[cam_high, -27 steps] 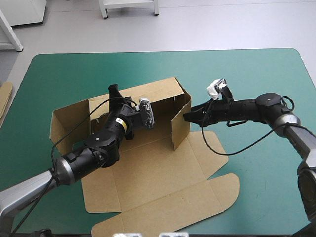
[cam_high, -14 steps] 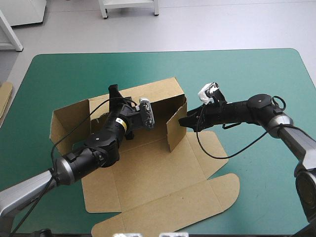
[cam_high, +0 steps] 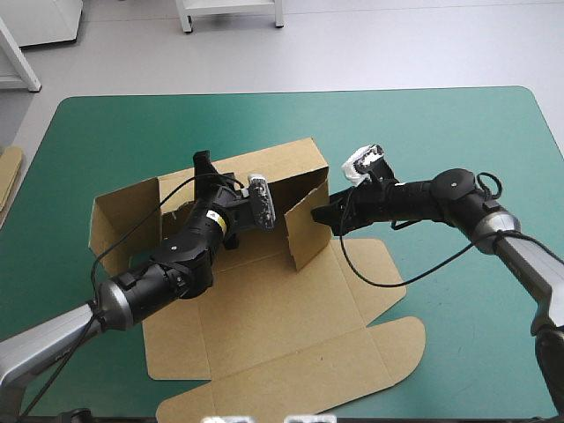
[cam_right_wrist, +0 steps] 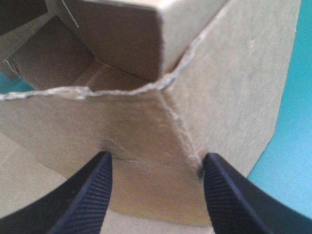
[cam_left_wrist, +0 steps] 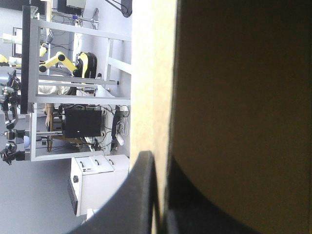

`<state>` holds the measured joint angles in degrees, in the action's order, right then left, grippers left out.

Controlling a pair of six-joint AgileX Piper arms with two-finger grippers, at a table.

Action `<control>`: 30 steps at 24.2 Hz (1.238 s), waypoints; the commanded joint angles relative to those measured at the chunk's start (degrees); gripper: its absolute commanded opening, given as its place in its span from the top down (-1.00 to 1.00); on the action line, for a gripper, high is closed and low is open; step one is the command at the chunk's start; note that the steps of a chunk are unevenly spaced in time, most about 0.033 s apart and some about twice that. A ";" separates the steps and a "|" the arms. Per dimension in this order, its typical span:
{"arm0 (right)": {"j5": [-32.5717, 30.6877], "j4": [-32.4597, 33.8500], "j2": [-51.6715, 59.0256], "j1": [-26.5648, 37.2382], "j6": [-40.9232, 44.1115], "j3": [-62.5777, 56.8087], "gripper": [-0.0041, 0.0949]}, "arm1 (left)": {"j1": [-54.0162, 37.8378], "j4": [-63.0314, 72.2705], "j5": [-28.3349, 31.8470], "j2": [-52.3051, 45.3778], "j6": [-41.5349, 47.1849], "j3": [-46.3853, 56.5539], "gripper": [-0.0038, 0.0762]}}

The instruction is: Fold the box

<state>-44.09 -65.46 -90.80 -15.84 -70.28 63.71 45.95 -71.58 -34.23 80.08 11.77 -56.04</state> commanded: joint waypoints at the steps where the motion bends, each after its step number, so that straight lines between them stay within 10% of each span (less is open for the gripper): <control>1: 4.00 -0.70 3.11 -2.49 0.55 1.48 -0.15 | 0.05 3.52 -0.65 -1.29 2.07 -0.16 0.93; 30: 31.28 3.04 3.11 -11.71 3.12 0.24 -0.12 | -2.29 0.50 -0.54 -1.29 4.17 -0.16 0.93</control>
<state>-15.96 -61.22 -89.95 -27.44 -67.13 62.72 43.67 -73.75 -34.98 80.13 13.75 -55.53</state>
